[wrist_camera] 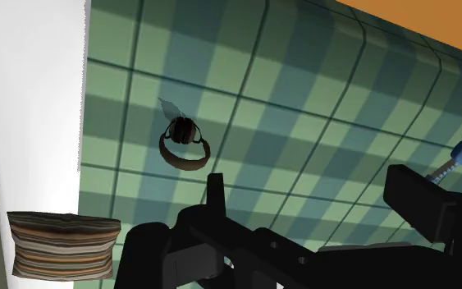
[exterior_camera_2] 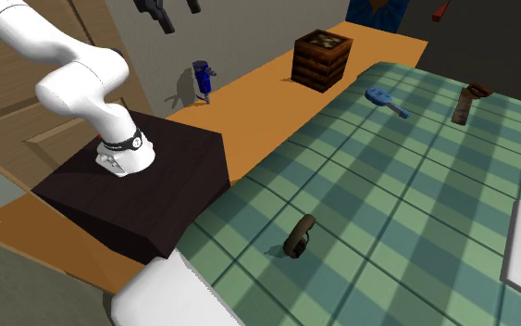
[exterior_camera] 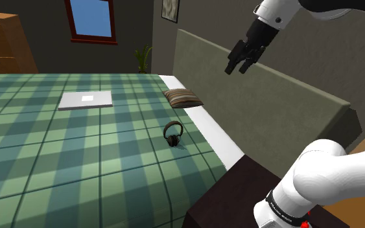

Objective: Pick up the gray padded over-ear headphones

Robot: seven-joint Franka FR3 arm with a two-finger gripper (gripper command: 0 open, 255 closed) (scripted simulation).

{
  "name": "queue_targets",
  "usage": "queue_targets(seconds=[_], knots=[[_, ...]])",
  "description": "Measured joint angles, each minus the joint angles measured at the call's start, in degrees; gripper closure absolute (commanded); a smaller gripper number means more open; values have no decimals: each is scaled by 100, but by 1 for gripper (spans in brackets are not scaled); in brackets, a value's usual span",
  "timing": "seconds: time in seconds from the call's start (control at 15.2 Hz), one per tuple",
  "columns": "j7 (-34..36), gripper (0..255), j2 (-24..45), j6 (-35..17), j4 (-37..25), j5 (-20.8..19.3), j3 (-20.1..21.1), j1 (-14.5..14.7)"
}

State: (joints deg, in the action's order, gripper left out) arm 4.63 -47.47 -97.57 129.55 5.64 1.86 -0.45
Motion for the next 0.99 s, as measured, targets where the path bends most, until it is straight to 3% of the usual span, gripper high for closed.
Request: queue_targets(seconds=[0.46, 0.99], knots=[[-1010, 0, 486, -694, 402, -217, -426, 152], [-2586, 0, 1666, -1845, 653, -439, -1047, 418]])
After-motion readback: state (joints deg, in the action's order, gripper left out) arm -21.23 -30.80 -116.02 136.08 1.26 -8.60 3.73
